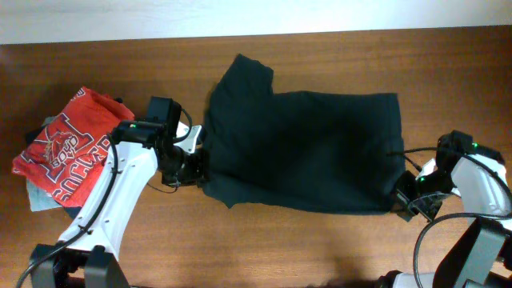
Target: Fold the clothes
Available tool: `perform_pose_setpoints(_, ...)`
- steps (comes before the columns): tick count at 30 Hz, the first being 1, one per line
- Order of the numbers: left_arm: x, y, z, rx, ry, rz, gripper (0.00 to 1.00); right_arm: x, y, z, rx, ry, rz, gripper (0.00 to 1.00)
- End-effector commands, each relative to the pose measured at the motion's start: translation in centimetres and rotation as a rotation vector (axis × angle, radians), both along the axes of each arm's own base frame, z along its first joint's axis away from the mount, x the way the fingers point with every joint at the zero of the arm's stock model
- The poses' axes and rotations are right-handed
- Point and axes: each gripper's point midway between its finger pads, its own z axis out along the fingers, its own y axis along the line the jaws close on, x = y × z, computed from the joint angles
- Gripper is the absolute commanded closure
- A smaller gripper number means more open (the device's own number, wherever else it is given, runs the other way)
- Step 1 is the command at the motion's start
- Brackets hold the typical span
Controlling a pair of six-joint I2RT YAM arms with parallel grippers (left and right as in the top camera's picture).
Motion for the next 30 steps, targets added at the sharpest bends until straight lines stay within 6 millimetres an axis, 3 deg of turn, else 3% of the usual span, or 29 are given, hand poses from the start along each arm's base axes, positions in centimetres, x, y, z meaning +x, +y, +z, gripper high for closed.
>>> perform_pose_setpoints(1, 1.2, 0.4, 1.2, 0.026, -0.081, -0.017, 0.99, 1.6, -0.8, 0.8, -0.026, -0.066, 0.011, 0.96)
perform_pose_setpoints(14, 3.3, 0.3, 1.5, 0.031, -0.185, -0.047, 0.99, 5.3, -2.2, 0.5, -0.075, -0.215, 0.005, 0.93)
perform_pose_setpoints(21, 4.2, 0.4, 1.6, 0.043, -0.229, -0.057, 0.99, 7.6, -1.6, 0.5, -0.059, -0.296, 0.005, 0.91)
perform_pose_setpoints(26, 4.9, 0.5, 1.7, 0.059, -0.266, -0.066, 0.99, 8.8, -0.6, -0.5, -0.058, -0.306, 0.054, 0.87)
perform_pose_setpoints(30, 6.0, 0.5, 1.4, 0.069, -0.302, -0.086, 0.99, 10.0, -1.0, -1.3, -0.078, -0.323, 0.039, 0.88)
